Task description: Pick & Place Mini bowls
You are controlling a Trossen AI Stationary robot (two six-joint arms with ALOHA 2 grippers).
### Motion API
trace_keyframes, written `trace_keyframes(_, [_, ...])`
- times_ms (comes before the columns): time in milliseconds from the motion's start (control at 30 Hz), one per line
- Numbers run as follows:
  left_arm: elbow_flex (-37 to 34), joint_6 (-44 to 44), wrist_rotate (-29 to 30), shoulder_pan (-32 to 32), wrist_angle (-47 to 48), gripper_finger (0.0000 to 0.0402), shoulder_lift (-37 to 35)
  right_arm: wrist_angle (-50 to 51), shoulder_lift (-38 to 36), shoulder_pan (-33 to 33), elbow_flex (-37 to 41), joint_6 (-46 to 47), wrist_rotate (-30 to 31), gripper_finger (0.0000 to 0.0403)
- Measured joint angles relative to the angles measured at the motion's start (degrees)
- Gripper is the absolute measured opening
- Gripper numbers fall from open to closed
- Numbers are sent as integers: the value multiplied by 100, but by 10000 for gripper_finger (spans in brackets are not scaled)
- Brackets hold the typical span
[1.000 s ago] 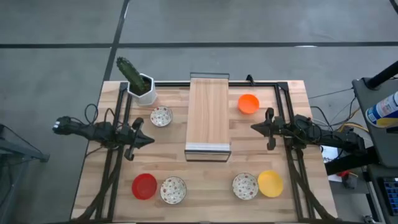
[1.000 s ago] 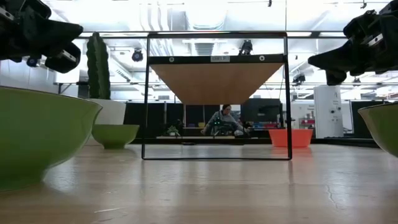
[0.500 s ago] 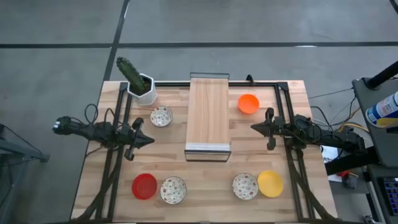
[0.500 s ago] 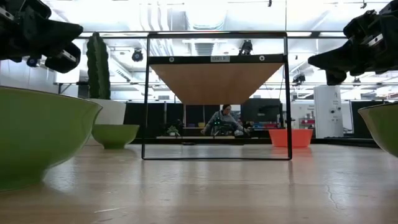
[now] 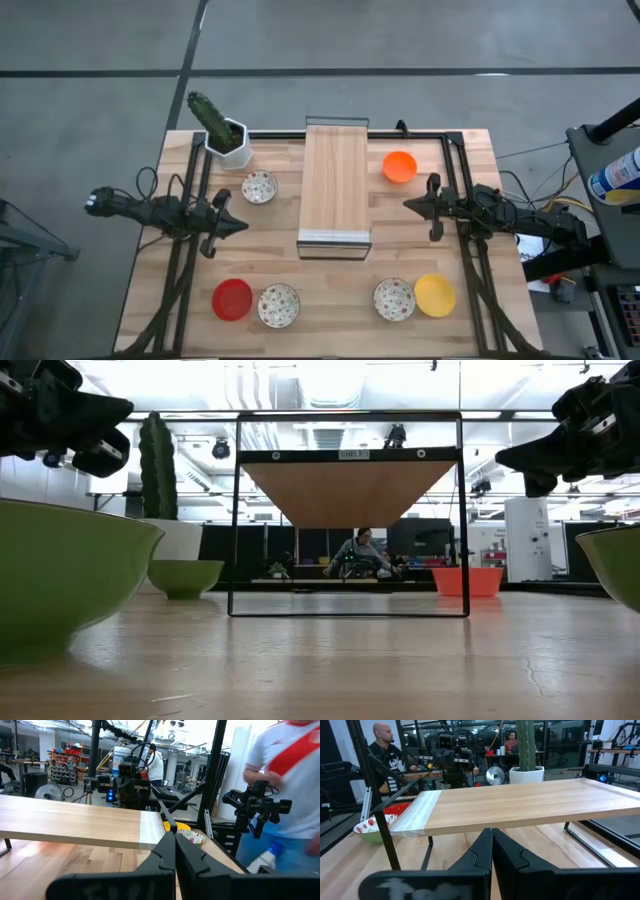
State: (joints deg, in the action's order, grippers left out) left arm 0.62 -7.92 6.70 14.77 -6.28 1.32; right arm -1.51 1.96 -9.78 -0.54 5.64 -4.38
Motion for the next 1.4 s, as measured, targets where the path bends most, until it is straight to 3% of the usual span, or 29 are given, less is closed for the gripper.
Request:
trace_keyframes(767, [0, -1, 0, -1, 0, 0, 2, -8, 1, 0, 0, 59, 0, 8])
trace_keyframes(1133, [0, 1, 0, -1, 2, 0, 2, -53, 1, 0, -1, 2191, -2, 8])
trace_keyframes(1333, [0, 42, 1, -1, 0, 0, 2, -70, 1, 0, 0, 4608, 44, 8])
trace_keyframes(1400, [0, 38, 26, -1, 0, 0, 1, -57, -1, 0, -1, 5004, 230, 8])
